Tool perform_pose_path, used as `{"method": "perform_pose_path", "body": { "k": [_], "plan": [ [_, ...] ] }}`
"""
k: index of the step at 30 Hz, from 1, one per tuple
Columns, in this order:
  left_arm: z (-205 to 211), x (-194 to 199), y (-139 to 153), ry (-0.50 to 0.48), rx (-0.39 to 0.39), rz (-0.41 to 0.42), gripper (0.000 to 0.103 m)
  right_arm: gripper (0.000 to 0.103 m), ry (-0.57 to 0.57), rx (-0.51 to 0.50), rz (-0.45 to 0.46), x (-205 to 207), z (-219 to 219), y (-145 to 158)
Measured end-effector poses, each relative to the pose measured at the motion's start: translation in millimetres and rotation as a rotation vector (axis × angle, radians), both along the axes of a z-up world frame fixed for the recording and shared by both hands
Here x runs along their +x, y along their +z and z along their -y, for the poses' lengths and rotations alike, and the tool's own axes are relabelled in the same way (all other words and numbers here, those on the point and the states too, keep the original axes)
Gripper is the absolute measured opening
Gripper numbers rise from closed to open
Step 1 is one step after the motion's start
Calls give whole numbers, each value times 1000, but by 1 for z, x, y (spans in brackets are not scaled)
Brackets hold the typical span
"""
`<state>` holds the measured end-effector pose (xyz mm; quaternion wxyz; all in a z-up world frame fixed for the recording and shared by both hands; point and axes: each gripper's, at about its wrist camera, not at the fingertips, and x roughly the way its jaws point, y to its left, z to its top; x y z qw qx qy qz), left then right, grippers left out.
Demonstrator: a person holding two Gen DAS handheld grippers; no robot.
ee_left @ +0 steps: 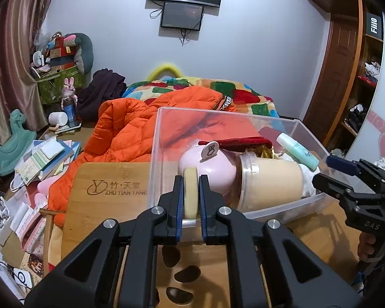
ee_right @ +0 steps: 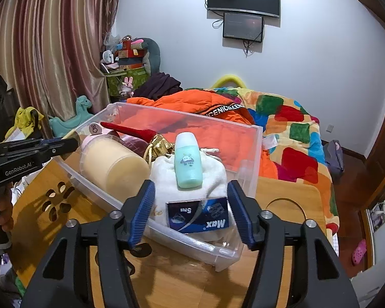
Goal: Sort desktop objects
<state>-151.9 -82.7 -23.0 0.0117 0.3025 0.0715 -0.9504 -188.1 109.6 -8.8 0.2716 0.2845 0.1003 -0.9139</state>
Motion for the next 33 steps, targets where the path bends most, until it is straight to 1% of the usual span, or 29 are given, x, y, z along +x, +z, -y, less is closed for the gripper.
{"method": "perform_pose_path", "body": {
  "k": [1,2,4,6,10,11,13,14,15,16,17,18,21,23,24,26,28,29,30,33],
  "plan": [
    [-1,1,0,0,-9,0,11,65,3,-3,0,1,1,1],
    [-2,1,0,2,-15,0,12,67,2,-3,-3,3,1,1],
    [-3,1,0,-2,-16,-1,13,68,4,-1,-14,6,1,2],
    [-5,2,1,-3,-21,-1,18,68,14,-10,-12,8,0,3],
    [-8,10,5,4,-39,-16,36,68,6,-25,-12,12,-2,7],
    [-9,13,6,5,-39,-24,39,68,4,-34,-11,14,-4,9],
    [-9,17,9,1,-35,-36,42,69,-6,-46,-10,16,-8,11],
    [-10,20,12,-1,-36,-44,46,69,-15,-50,-12,17,-10,13],
    [-10,22,14,0,-37,-50,49,71,-21,-53,-14,19,-11,14],
    [-12,25,16,3,-40,-58,56,75,-26,-57,-16,21,-13,16],
    [-13,30,18,5,-45,-71,59,78,-35,-63,-19,23,-14,18],
    [-15,32,20,4,-46,-78,60,81,-39,-68,-22,25,-16,19],
    [-20,42,27,2,-56,-101,70,81,-44,-81,-39,34,-19,24],
    [-23,50,31,2,-59,-119,82,81,-46,-87,-45,42,-21,28],
    [-26,55,33,0,-61,-130,84,82,-44,-98,-44,45,-23,30],
    [-31,65,37,1,-63,-152,96,86,-42,-123,-42,53,-28,34],
    [-34,74,41,1,-67,-167,98,95,-63,-113,-61,63,-30,37],
    [-37,78,42,2,-72,-171,99,98,-70,-111,-72,67,-32,39],
    [-38,82,42,5,-77,-173,100,102,-73,-113,-78,70,-33,39],
    [-45,94,42,16,-97,-187,101,103,-83,-138,-93,85,-40,45]
  ]
}}
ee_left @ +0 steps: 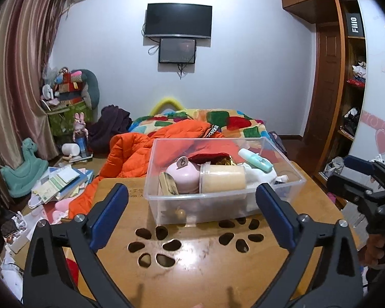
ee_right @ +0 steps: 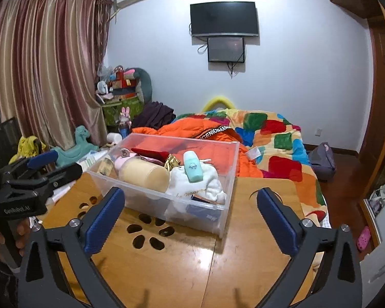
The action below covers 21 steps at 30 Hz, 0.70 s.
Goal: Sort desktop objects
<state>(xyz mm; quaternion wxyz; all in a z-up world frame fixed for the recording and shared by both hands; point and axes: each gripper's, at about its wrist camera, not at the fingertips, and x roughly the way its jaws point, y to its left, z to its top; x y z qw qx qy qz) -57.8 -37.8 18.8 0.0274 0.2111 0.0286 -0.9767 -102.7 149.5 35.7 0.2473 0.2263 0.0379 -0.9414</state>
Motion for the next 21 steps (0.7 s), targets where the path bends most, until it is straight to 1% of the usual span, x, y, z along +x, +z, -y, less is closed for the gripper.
{"method": "perform_pose_path", "body": {
  "k": [3,8,13,17,21],
  "plan": [
    [-6,14,-1,4,0,-15,101,103,-8,-13,-9,15,-5,1],
    [-16,28,-7,-1,2,-14,101,103,-26,-24,-21,35,-9,-5],
    [-24,36,-12,-9,-7,-11,101,103,-36,2,-26,47,-8,-11],
    [-24,41,-9,19,-7,-41,101,103,-30,16,-42,55,-6,-11],
    [-21,45,-6,21,8,-58,101,103,-31,12,-40,55,-6,-11]
  ]
}}
